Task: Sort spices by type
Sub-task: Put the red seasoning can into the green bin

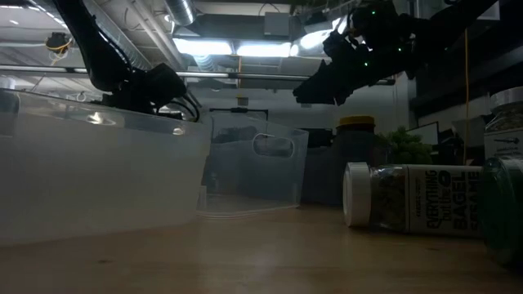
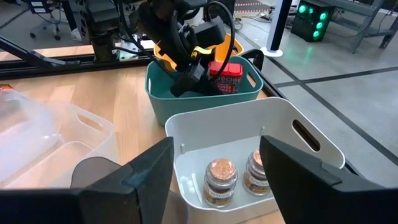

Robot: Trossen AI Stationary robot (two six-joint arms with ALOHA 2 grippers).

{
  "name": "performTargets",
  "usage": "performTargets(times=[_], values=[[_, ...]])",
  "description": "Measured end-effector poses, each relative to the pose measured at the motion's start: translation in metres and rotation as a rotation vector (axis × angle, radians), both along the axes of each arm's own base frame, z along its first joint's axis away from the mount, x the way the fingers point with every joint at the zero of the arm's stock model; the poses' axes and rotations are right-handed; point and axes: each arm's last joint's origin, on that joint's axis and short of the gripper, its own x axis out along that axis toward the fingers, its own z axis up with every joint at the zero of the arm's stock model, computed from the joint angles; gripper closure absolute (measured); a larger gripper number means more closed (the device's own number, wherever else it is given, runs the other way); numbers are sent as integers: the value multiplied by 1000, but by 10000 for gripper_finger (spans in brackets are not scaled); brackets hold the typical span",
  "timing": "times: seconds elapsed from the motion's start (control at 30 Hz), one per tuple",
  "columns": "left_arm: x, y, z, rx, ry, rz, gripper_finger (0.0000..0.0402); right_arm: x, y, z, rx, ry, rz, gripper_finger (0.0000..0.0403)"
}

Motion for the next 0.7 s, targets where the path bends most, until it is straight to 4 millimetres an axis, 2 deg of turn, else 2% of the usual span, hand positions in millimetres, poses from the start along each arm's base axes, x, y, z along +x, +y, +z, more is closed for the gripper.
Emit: performTargets(times=[0.23,0.37,0.7], values=[[-1,1,0,20,28,-8,180,0,0,0,0,0,0,164],[1,2,5,17,-17,-54,173,0,0,0,0,-1,0,164],[-4,-3,21,44,-13,-110,67,0,0,0,0,0,0,164]])
